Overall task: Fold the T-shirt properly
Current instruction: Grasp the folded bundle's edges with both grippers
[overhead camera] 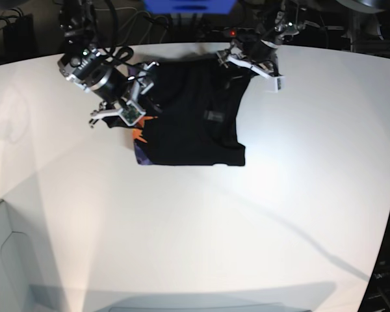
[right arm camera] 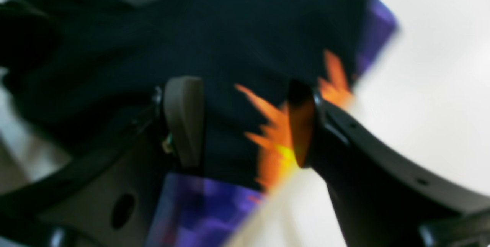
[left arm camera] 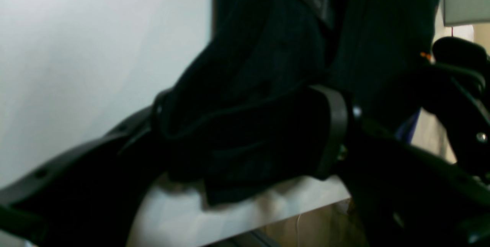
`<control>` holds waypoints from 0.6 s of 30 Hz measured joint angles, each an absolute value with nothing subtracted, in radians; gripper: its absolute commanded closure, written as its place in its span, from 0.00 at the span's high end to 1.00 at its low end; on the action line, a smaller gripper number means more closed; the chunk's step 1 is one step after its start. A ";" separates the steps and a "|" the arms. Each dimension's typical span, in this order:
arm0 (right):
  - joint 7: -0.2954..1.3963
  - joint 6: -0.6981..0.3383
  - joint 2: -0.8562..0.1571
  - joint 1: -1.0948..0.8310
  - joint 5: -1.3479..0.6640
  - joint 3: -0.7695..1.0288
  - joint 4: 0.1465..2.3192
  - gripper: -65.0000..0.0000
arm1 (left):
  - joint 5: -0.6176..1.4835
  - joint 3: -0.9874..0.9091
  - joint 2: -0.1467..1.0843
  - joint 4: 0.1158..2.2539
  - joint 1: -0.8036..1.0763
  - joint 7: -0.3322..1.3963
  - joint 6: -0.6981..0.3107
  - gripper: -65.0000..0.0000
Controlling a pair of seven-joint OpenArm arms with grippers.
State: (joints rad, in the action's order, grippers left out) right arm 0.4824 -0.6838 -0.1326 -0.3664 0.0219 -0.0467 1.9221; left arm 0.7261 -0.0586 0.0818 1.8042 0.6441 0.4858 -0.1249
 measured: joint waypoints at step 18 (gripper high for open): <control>0.476 -0.684 -0.130 -0.464 0.020 0.072 1.924 0.55 | 0.728 0.107 0.185 1.913 0.648 0.490 -0.124 0.33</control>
State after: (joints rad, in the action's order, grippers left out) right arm 0.4755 -0.6838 -0.1303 -0.4644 0.0196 0.0715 1.9240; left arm 0.7284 0.1074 0.1852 1.9125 0.6479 0.4900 -0.1238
